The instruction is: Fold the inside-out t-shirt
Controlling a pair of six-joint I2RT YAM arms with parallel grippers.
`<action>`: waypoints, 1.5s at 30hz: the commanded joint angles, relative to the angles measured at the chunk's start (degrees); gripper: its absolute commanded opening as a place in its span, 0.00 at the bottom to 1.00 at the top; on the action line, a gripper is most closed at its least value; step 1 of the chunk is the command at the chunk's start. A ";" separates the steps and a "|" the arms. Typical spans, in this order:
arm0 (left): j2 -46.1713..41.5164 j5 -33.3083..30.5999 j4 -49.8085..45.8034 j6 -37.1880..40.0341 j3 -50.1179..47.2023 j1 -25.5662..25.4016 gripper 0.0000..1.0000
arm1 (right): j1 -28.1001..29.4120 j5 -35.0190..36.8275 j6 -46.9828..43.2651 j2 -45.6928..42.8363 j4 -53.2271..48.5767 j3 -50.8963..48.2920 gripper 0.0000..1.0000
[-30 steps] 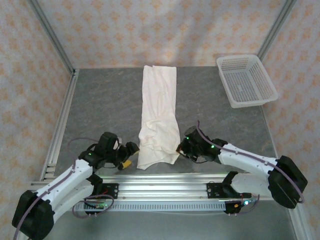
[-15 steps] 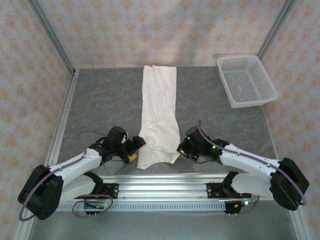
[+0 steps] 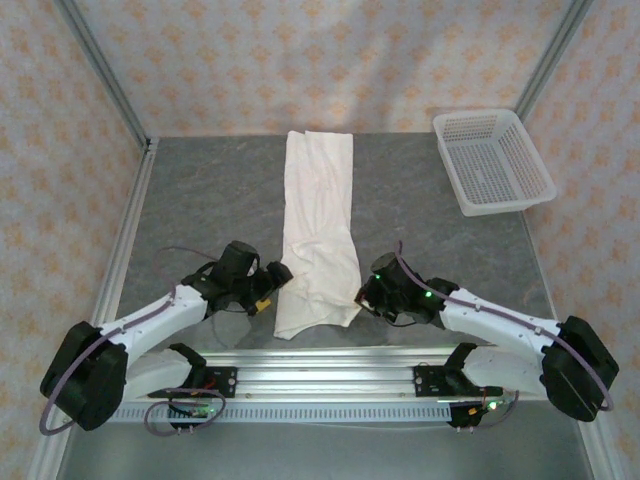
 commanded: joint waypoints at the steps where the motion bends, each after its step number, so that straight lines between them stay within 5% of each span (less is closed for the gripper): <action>1: 2.16 -0.47 -1.49 1.11 0.60 -0.57 0.89 | 0.15 1.94 0.38 -0.47 -1.01 0.28 0.00; 11: 10.27 1.73 6.60 -0.28 3.79 -1.57 0.89 | 0.17 1.75 0.02 -0.16 -2.08 1.08 0.00; 21: 14.95 3.54 16.92 -5.27 3.50 -3.16 0.68 | 0.15 1.93 0.20 0.29 -2.16 1.34 0.00; 29: 15.95 -0.06 13.38 -4.88 4.29 -3.12 0.39 | 0.17 2.68 0.47 -0.15 -3.20 1.38 0.00; 45: 16.94 -1.75 12.12 -5.31 3.24 -3.08 0.00 | 0.17 5.76 1.61 -2.51 -4.20 -0.04 0.00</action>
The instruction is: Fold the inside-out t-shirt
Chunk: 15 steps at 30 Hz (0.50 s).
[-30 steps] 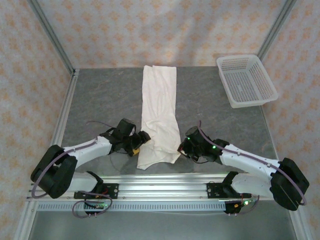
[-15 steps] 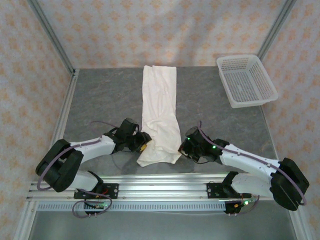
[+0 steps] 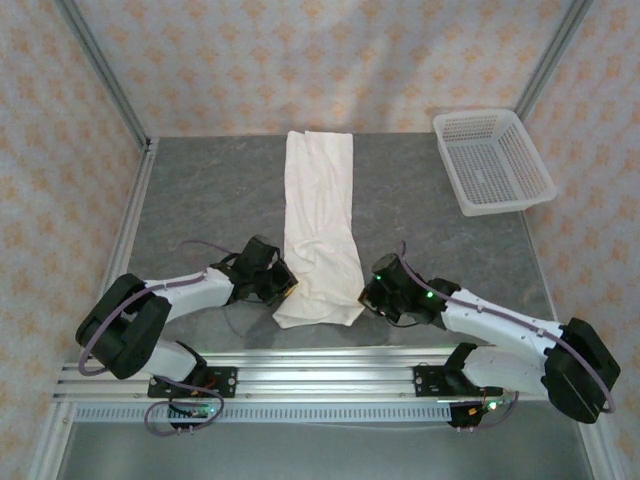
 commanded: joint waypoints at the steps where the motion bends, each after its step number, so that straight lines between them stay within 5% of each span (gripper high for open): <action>1: -1.03 -1.34 -0.38 0.37 -0.65 -0.20 0.00 | 0.17 3.04 0.65 -1.94 -2.32 -0.22 0.00; 9: -10.41 3.66 -13.55 13.01 2.73 -1.05 0.00 | 1.43 3.94 -1.72 -10.98 -9.59 -2.64 0.00; 15: -22.38 5.63 -17.29 10.35 -3.93 -3.89 0.00 | 6.46 3.91 -0.40 -20.40 -12.61 -4.73 0.00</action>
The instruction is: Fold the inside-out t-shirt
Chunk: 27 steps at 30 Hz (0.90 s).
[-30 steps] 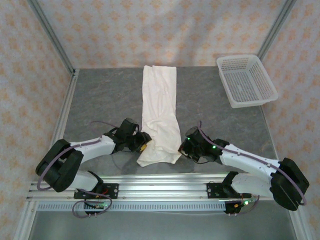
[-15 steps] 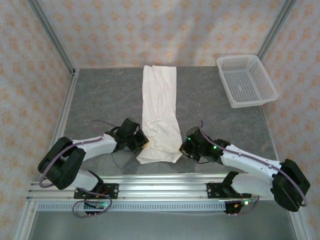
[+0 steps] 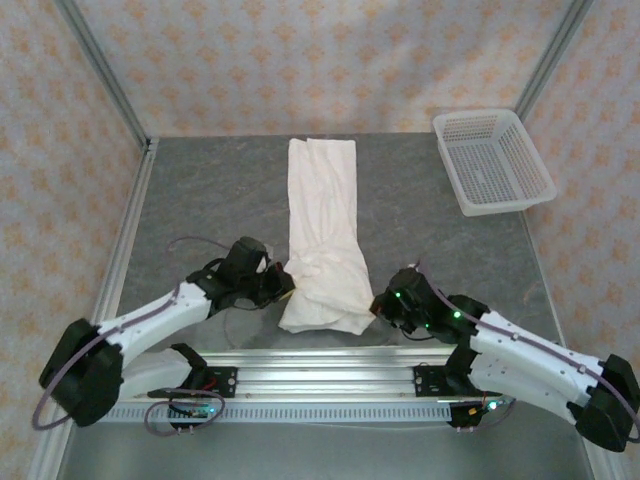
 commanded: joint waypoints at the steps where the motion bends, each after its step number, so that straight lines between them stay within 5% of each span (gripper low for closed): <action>1: -6.05 1.19 -7.30 0.30 -3.29 -2.01 0.00 | 3.20 1.90 0.61 -4.44 -4.25 -0.76 0.00; 6: -12.60 -3.84 -7.79 -1.56 -0.98 -2.23 0.00 | 3.99 8.32 -1.03 -5.75 -2.89 4.28 0.00; 12: -1.27 -6.95 -9.01 4.65 14.80 3.57 0.00 | -1.27 16.49 -14.26 7.27 0.17 20.57 0.00; 18: 13.42 -3.74 -1.11 6.39 26.27 13.12 0.00 | -14.36 11.00 -22.67 23.55 6.60 35.70 0.00; 27: 37.53 0.62 0.45 10.42 50.84 17.98 0.00 | -26.26 2.13 -29.12 46.17 11.00 56.89 0.00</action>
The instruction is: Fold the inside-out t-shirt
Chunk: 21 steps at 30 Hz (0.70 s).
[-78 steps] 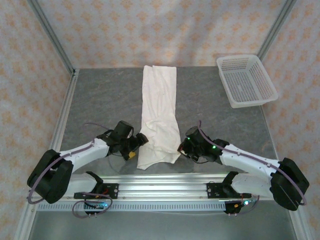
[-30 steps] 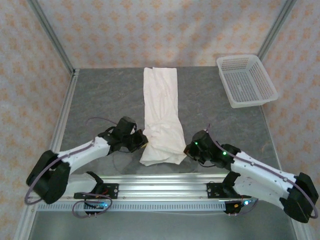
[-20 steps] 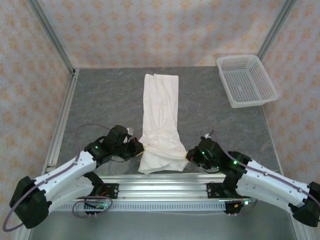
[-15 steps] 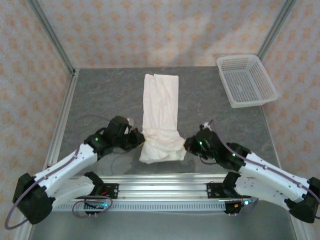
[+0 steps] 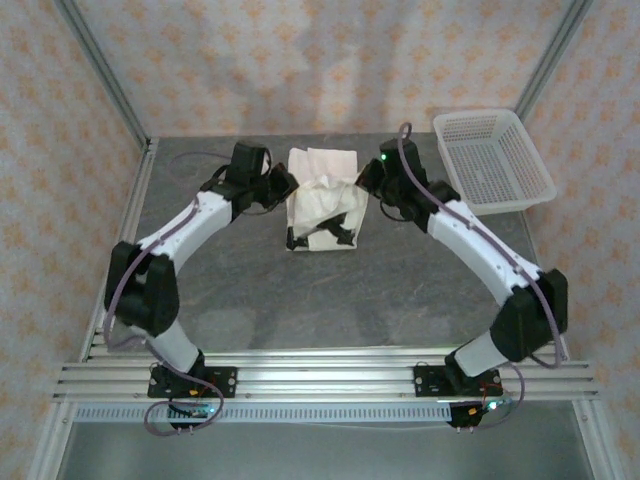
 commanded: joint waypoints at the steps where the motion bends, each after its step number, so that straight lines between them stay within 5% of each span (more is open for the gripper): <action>1: 5.07 2.24 3.66 1.69 6.01 2.28 0.00 | -3.28 -4.05 -3.73 4.82 3.87 7.07 0.00; 11: 22.27 2.55 8.24 -0.37 16.12 7.28 0.00 | -7.74 -14.46 -5.67 30.63 1.13 29.63 0.01; 16: 30.47 2.89 8.61 0.76 25.24 9.23 0.01 | -8.46 -11.20 -8.81 43.10 -6.69 45.69 0.27; 21: 37.53 6.63 2.15 4.99 39.74 11.30 0.36 | -9.55 -10.05 -15.13 53.40 -23.25 69.50 0.59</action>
